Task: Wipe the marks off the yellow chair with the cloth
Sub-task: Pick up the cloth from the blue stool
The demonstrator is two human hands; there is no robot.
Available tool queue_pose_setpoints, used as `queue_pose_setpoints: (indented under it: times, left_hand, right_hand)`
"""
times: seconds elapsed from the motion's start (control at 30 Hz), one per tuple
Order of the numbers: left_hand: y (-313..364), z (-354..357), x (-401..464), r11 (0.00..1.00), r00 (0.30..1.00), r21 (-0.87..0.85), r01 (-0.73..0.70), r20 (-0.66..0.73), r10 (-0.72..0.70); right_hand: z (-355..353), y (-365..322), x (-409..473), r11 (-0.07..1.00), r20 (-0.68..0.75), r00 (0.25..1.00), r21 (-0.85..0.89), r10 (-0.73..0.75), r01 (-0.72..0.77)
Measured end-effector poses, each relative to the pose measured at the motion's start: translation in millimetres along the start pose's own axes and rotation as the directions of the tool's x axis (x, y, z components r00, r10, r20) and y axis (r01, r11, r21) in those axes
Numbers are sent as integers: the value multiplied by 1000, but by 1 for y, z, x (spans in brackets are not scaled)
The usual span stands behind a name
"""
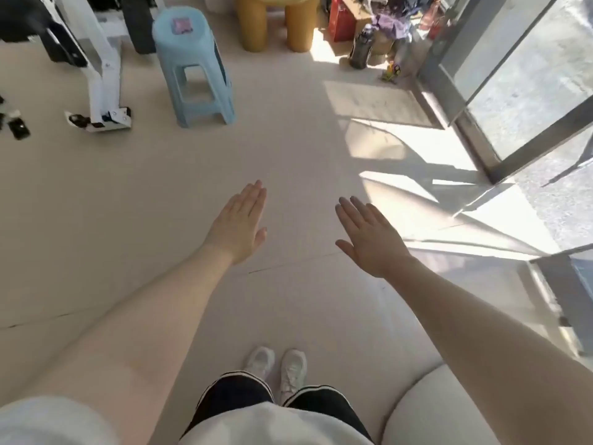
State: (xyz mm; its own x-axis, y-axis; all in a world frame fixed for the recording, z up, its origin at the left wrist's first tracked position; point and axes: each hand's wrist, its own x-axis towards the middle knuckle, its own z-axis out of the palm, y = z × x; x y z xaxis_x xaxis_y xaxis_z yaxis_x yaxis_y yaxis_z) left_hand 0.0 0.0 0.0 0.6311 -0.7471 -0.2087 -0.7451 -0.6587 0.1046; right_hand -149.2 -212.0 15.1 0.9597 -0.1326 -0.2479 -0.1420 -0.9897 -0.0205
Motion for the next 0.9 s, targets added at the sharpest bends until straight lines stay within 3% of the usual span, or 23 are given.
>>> queue_pose_setpoints:
  times: [0.17, 0.33, 0.5, 0.67, 0.9]
  left_hand:
    - [-23, 11, -6, 982, 988, -101, 157, 14, -156]
    - [-71, -11, 21, 947, 962, -183, 265, -11, -272]
    - [-133, -28, 65, 863, 904, -325, 387, -52, -425]
    - [-214, -50, 131, 864, 909, -308, 399, 5, -418]
    - [-314, -99, 248, 869, 918, -309, 386, 43, -393]
  right_hand:
    - [-2, -13, 41, 997, 46, 998, 66, 48, -51]
    - [-22, -31, 102, 989, 61, 989, -50, -134, 137]
    - [-47, -55, 193, 979, 3, 979, -14, -204, 204]
    - [-75, -68, 304, 976, 0, 976, -25, -216, 215]
    - [-123, -65, 459, 993, 40, 993, -6, -114, 114]
